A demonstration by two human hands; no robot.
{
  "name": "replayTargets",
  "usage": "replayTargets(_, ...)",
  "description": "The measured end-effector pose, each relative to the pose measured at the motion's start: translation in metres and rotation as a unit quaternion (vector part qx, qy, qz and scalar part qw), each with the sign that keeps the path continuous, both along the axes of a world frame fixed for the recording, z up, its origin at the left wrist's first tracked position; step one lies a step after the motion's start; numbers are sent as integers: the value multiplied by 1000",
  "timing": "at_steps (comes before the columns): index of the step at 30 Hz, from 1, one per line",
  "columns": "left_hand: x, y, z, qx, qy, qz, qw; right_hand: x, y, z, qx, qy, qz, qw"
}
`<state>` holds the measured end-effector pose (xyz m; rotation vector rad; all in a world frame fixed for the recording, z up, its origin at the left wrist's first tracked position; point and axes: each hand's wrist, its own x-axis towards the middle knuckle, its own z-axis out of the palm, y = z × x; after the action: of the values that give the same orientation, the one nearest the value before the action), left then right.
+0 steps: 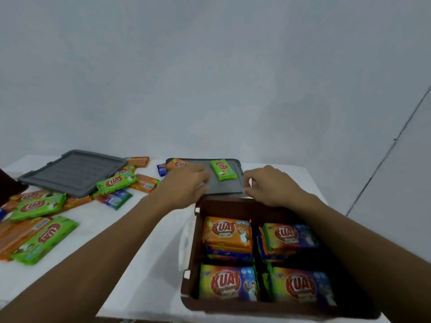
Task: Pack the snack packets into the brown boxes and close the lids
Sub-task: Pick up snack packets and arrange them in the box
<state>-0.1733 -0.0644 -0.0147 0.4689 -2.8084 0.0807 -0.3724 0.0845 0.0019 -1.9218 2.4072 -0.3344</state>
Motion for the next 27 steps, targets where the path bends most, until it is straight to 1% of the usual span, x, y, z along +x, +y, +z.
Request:
replayTargets(3,-1,-47,-10,27,-45,66,996,-11,-50,-9,11,-38,-13,999)
replayTargets(6,-7,-88,-23,45,-96,111,988,-26,-95,-25,59,-53,-43,996)
replayTargets(9,-13,-128,-40,59,-123,143,980,-35,-131,-39,112,-51,-79,989)
replayTargets(12,-22,-158,-51,54,-127,129,982,-41,-159,-52,131,-52,-101,985)
replayTargets(14,-30,-172,-56,78,-141,102,982,-43,-172,-62,129,-74,-118,982)
replayTargets(17,-42,-187,-61,103,-202,71,971,-44,-187,-75,174,-85,-91,977)
replayTargets(18,-46,-192,-63,105,-210,65,970,-44,-191,-80,186,-83,-80,976)
replayTargets(19,-49,-197,-65,108,-207,60,971,-43,-194,-84,187,-78,-78,976)
replayTargets(22,-52,-201,-66,92,-175,50,979,-40,-199,-85,143,-65,-99,983)
replayTargets(24,-50,-198,-65,89,-143,41,985,-39,-196,-78,147,-67,-106,981)
replayTargets(26,-48,-193,-63,104,-115,39,987,-41,-189,-65,156,-78,-102,979)
replayTargets(27,-47,-191,-60,126,-104,43,986,-42,-185,-57,156,-76,-100,980)
